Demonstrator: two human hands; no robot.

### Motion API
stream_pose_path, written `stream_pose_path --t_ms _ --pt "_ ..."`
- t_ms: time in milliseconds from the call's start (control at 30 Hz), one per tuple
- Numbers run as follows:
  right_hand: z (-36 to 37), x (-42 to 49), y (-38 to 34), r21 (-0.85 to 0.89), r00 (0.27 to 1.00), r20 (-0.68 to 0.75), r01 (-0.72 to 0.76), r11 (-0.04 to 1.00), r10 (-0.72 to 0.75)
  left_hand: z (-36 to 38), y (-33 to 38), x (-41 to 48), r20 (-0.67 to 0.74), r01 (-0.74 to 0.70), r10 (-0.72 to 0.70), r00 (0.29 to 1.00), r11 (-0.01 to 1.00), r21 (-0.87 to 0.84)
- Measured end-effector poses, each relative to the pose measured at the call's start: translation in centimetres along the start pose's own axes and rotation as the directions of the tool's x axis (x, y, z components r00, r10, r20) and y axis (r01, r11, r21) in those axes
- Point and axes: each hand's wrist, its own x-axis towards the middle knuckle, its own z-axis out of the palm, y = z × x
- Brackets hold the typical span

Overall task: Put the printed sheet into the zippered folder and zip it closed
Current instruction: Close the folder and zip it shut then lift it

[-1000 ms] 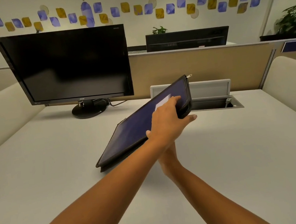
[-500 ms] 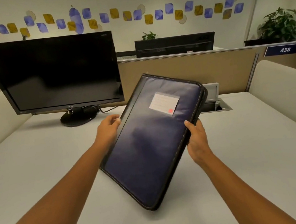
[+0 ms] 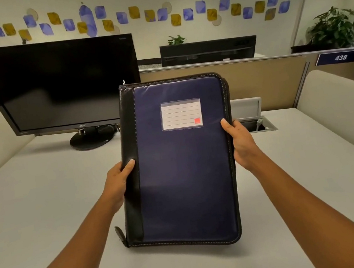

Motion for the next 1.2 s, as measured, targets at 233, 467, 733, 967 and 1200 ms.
stream_pose_path --t_ms 233,467,733,967,1200 --pt "-0.5 -0.9 3.7 -0.253 0.996 -0.024 -0.092 0.963 0.088 0.4 -1.8 0.3 -0.141 0.076 -0.077 0.987 0.997 -0.016" --pt "-1.3 -1.8 8.5 -0.439 0.966 -0.058 -0.252 0.862 0.253 0.7 -3.1 1.5 -0.154 0.220 -0.221 0.963 0.975 -0.025" --pt "-1.2 -1.9 11.5 -0.462 0.941 -0.137 -0.336 0.821 0.308 0.8 -6.1 2.9 -0.132 0.285 -0.269 0.954 0.950 0.127" --pt "-1.2 -1.3 12.4 -0.522 0.945 -0.162 -0.325 0.789 0.283 1.1 -7.4 3.7 -0.098 0.266 -0.248 0.964 0.877 0.399" --pt "-1.1 -0.7 13.0 -0.588 0.963 -0.151 -0.269 0.763 0.223 1.4 -7.2 4.6 -0.078 0.202 -0.200 0.977 0.728 0.655"
